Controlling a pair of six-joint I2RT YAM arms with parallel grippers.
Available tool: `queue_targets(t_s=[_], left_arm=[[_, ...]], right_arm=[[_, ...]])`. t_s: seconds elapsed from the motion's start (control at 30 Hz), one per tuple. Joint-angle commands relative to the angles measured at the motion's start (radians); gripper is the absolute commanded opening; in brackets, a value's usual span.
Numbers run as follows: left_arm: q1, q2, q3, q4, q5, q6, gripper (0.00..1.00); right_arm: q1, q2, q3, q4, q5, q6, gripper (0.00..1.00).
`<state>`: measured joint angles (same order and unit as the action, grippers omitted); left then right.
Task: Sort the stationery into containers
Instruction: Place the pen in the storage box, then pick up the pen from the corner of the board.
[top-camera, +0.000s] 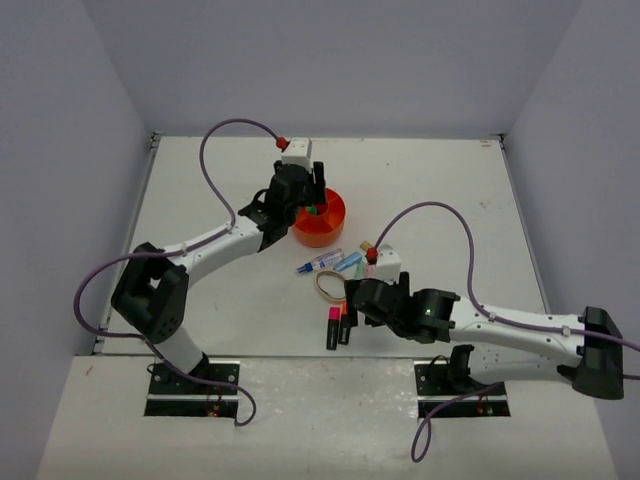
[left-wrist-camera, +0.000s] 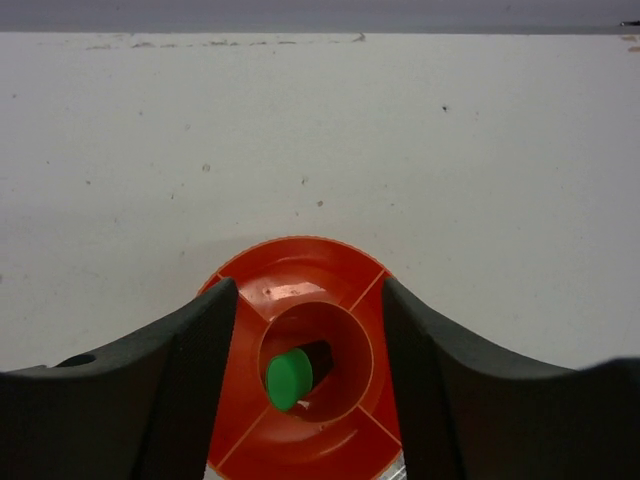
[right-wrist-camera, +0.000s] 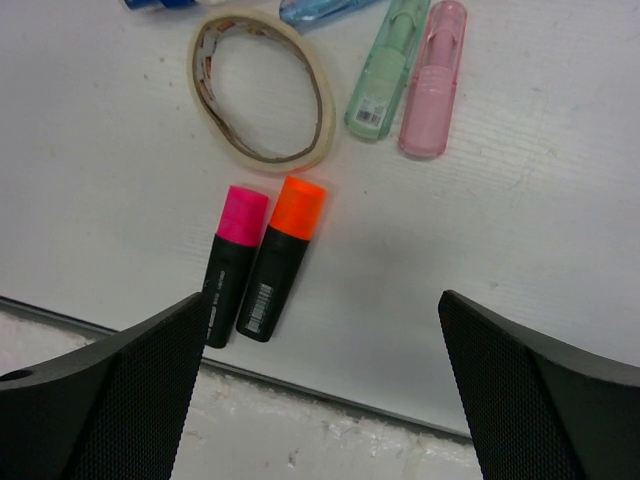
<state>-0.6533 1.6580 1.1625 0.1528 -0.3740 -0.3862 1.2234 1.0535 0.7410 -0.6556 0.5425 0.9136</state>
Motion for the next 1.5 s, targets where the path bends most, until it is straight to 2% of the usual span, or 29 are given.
queue_targets(t_s=[0.0,0.07,0.1,0.17,0.37,0.53,0.87,0.93,1.2,1.27,1.37,1.47], left_arm=[[-0.006,-0.180,0.006,-0.080,-0.002,-0.049,0.85],[-0.011,-0.264,0.009,-0.133,0.010,-0.050,0.97],[-0.014,-0.291,0.003,-0.145,0.010,-0.049,0.99],[-0.014,-0.340,-0.005,-0.209,0.009,-0.048,1.00],[-0.014,-0.517,-0.071,-0.285,0.005,-0.051,1.00],[-0.014,-0.589,-0.111,-0.305,0.017,-0.052,1.00],[-0.016,-0.573,-0.132,-0.320,0.032,-0.054,1.00],[-0.015,-0.572,-0.135,-0.320,0.037,-0.056,1.00],[-0.015,-0.585,-0.131,-0.337,0.066,-0.068,1.00],[-0.014,-0.588,-0.126,-0.352,0.070,-0.071,1.00],[-0.016,-0.591,-0.117,-0.372,0.092,-0.075,1.00],[-0.016,-0.593,-0.118,-0.373,0.143,-0.086,1.00]], right_arm=[[-0.005,0.144,0.084,0.019,-0.087,0.072,0.96],[-0.007,0.253,0.107,0.026,-0.126,0.096,0.90],[-0.006,0.288,0.123,0.028,-0.143,0.098,0.85],[-0.007,0.344,0.147,0.015,-0.156,0.114,0.70],[-0.005,0.432,0.132,0.085,-0.213,0.139,0.66],[-0.007,0.480,0.132,0.074,-0.190,0.162,0.61],[-0.006,0.442,0.091,0.085,-0.179,0.188,0.54],[-0.007,0.442,0.081,0.086,-0.175,0.188,0.50],[-0.005,0.538,0.068,0.102,-0.188,0.215,0.46],[-0.006,0.537,0.053,0.108,-0.199,0.228,0.41],[-0.006,0.512,0.027,0.100,-0.205,0.253,0.28],[-0.005,0.440,0.014,0.029,-0.175,0.269,0.16]])
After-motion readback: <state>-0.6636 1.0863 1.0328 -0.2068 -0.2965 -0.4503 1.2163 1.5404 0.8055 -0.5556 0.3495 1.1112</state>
